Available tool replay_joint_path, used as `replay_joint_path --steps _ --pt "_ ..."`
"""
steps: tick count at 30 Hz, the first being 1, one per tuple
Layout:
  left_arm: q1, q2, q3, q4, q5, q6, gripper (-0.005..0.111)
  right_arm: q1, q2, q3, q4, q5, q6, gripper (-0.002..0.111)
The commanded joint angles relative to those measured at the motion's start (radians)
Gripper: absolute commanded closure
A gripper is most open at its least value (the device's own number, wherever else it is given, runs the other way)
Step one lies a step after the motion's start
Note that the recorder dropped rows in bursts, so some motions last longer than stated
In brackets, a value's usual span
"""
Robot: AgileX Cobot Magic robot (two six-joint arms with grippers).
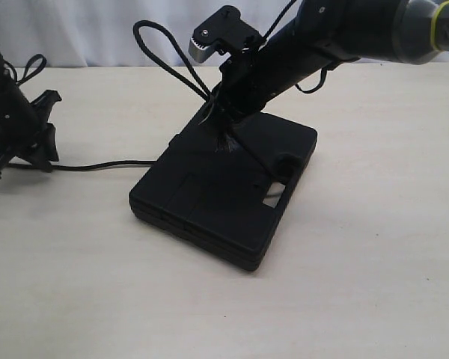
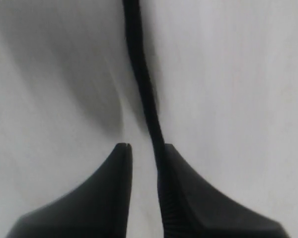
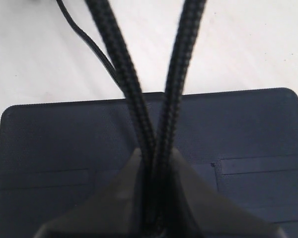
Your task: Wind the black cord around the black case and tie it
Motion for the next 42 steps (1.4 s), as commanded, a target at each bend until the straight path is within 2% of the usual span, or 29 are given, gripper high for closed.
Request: replay_joint_path --steps 1,11,42 --pt "0.000 0.012 -0.005 0.031 -0.054 -0.011 0.088 -0.006 -0.015 -0.001 -0.005 0.000 0.004 0.104" --pt "0.000 0.068 -0.005 0.040 -0.048 -0.011 0.088 -0.006 -0.015 -0.001 -0.005 0.002 0.004 0.104" --pt "0.000 0.068 -0.005 0.086 -0.060 -0.011 0.088 0.000 -0.015 -0.001 -0.005 0.028 0.002 0.104"
